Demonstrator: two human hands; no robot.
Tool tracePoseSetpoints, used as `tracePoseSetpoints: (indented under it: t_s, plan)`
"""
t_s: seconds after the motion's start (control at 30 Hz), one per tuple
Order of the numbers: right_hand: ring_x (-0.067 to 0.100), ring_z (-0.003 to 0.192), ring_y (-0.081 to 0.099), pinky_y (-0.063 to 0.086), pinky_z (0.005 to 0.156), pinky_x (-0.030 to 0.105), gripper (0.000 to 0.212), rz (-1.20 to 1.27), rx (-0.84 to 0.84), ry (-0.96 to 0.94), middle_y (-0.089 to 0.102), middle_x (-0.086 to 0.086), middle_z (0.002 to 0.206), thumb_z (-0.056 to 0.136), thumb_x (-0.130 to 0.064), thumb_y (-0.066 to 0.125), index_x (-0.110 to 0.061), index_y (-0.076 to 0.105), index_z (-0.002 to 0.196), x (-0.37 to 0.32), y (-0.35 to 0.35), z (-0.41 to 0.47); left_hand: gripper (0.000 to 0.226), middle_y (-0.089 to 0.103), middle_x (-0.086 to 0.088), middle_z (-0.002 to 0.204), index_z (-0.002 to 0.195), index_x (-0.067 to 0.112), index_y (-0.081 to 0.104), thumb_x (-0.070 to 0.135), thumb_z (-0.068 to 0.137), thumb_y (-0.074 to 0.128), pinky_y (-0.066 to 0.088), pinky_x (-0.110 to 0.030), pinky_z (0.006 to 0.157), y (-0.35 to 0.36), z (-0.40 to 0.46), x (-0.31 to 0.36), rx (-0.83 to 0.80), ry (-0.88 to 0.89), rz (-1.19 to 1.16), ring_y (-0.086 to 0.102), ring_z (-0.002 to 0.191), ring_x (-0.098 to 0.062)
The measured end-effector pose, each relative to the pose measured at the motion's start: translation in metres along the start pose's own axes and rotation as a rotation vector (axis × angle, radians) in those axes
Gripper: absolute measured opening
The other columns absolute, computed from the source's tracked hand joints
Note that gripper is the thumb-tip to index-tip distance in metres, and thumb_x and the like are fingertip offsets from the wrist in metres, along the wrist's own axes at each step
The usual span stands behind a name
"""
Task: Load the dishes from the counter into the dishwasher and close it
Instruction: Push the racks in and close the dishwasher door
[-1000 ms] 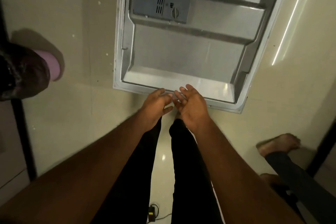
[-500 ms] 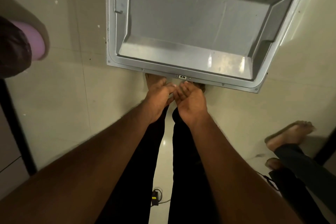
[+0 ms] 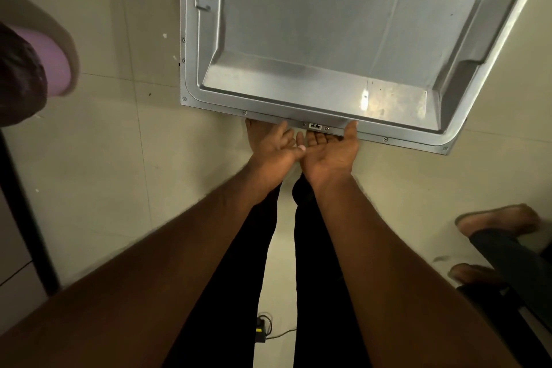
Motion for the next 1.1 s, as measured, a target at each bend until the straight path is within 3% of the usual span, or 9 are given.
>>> tracePoseSetpoints:
  t_s: [0.2,0.37,0.5,0.6,0.9,0.97,1.0,1.03,1.1]
  plan:
    - [0.035,0.150,0.037,0.029,0.123,0.055,0.114,0.189,-0.054,-0.016,0.036,0.016,0.163,0.077,-0.076,0.073,-0.019,0.026,0.164,-0.011,0.002,0.023,0.083,0.029,-0.002,0.170,0.167,0.016,0.013,0.003,0.101,0.062,0.030,-0.020,0.117,-0.004,-0.006,-0.007,-0.092,0.144,0.257,0.031,0.154,-0.013]
    - [0.043,0.136,0.052,0.038,0.117,0.061,0.113,0.188,-0.086,-0.056,0.052,0.019,0.151,0.071,-0.081,0.075,-0.018,0.039,0.157,-0.021,-0.010,0.025,0.085,0.026,0.002,0.171,0.167,0.030,0.013,0.018,0.100,0.063,0.027,-0.030,0.125,-0.014,-0.024,-0.013,-0.134,0.348,0.636,0.028,0.156,-0.014]
    - [0.041,0.133,0.057,0.042,0.116,0.057,0.112,0.154,-0.059,-0.091,0.057,0.018,0.146,0.071,-0.084,0.072,-0.013,0.045,0.153,-0.019,-0.013,-0.006,0.085,0.003,-0.002,0.175,0.167,0.018,0.000,0.023,0.100,0.052,0.018,-0.043,0.130,-0.013,-0.040,-0.005,-0.045,0.624,1.164,0.005,0.161,-0.016]
    - [0.040,0.126,0.063,0.046,0.113,0.053,0.110,0.168,-0.029,-0.108,0.062,0.018,0.140,0.068,-0.086,0.072,-0.012,0.052,0.146,-0.018,-0.006,-0.043,0.084,-0.008,-0.004,0.175,0.166,0.014,-0.005,0.026,0.102,0.048,0.004,-0.041,0.131,-0.009,-0.057,0.000,0.099,0.752,1.380,-0.005,0.161,-0.018]
    - [0.033,0.120,0.068,0.049,0.112,0.048,0.103,0.209,0.070,-0.240,0.067,0.010,0.135,0.071,-0.089,0.066,-0.018,0.057,0.145,-0.020,0.042,-0.187,0.082,0.003,-0.009,0.175,0.166,0.009,0.011,0.030,0.100,0.054,0.007,-0.050,0.130,-0.013,-0.144,0.059,0.391,1.162,1.470,0.004,0.162,-0.031]
    - [0.026,0.112,0.070,0.062,0.089,0.044,0.096,0.185,0.074,-0.258,0.069,0.006,0.129,0.074,-0.090,0.061,-0.022,0.060,0.142,-0.024,0.058,-0.223,0.084,0.002,-0.007,0.175,0.167,0.011,0.010,0.034,0.100,0.055,0.006,-0.049,0.131,-0.016,-0.161,0.085,0.404,1.193,1.470,0.004,0.162,-0.029]
    - [0.022,0.106,0.070,0.064,0.072,0.038,0.090,0.171,0.076,-0.264,0.070,0.003,0.124,0.076,-0.089,0.060,-0.025,0.062,0.139,-0.027,0.065,-0.240,0.083,0.002,-0.007,0.175,0.167,0.012,0.009,0.036,0.101,0.054,0.005,-0.049,0.131,-0.017,-0.169,0.098,0.417,1.213,1.476,0.004,0.162,-0.028]
    - [0.020,0.101,0.069,0.062,0.064,0.032,0.085,0.172,0.073,-0.271,0.070,0.001,0.121,0.077,-0.087,0.060,-0.026,0.063,0.136,-0.029,0.071,-0.254,0.081,0.001,-0.007,0.175,0.167,0.012,0.009,0.038,0.102,0.051,0.004,-0.048,0.131,-0.018,-0.176,0.109,0.432,1.233,1.485,0.004,0.162,-0.027]
    - [0.020,0.105,0.070,0.061,0.084,0.033,0.080,0.166,0.080,-0.313,0.069,0.003,0.125,0.079,-0.083,0.063,-0.023,0.067,0.132,-0.037,0.084,-0.283,0.075,0.002,-0.007,0.175,0.167,0.011,0.009,0.043,0.107,0.042,0.003,-0.048,0.131,-0.018,-0.193,0.134,0.472,1.286,1.500,0.004,0.162,-0.027]
Point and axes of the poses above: each hand's wrist, its own z-axis towards the middle knuckle, its own y-axis out of the palm, x = y × z, the point moved 4 cm from there along z, towards the middle knuckle
